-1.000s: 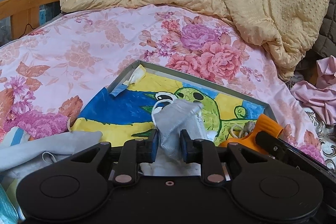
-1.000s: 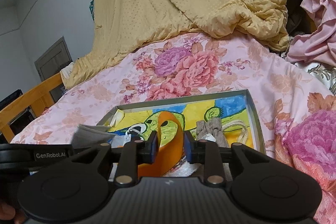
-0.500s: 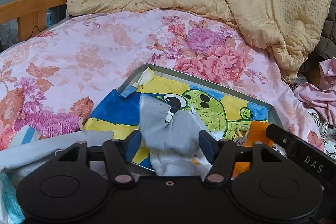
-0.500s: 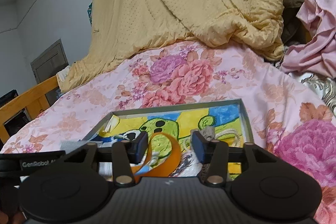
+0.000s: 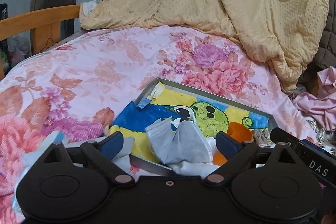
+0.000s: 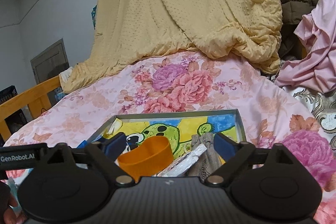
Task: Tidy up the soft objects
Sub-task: 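Move both tools back over the remaining cloths beside the tray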
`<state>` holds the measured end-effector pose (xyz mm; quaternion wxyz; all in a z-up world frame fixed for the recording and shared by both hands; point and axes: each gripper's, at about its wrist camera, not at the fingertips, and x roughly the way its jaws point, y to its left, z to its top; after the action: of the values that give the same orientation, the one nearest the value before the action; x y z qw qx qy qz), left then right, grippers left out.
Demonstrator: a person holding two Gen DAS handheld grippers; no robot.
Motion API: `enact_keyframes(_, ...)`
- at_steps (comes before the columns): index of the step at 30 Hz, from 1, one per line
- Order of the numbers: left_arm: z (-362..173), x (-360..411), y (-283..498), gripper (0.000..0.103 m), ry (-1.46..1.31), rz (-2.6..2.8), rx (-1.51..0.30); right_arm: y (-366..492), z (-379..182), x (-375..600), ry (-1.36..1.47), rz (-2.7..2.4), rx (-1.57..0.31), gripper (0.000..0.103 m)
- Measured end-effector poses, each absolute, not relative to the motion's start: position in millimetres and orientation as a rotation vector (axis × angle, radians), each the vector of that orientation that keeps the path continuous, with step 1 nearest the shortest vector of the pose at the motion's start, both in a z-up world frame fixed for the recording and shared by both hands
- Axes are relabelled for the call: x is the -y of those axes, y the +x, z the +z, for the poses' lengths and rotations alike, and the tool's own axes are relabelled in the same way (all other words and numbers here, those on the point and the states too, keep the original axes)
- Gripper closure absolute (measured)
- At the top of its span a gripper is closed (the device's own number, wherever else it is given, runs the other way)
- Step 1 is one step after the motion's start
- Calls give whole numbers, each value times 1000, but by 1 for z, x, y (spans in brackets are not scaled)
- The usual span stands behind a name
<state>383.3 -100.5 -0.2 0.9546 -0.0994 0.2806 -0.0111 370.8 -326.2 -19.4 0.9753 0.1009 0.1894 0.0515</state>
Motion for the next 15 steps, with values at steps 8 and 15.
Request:
enact_keyframes(8, 9, 93, 346, 2, -169, -48, -555, 335, 3, 321, 145, 94, -347, 1)
enact_keyframes(15, 20, 84, 311, 1, -169, -59, -532, 302, 15, 316, 108, 82, -329, 0)
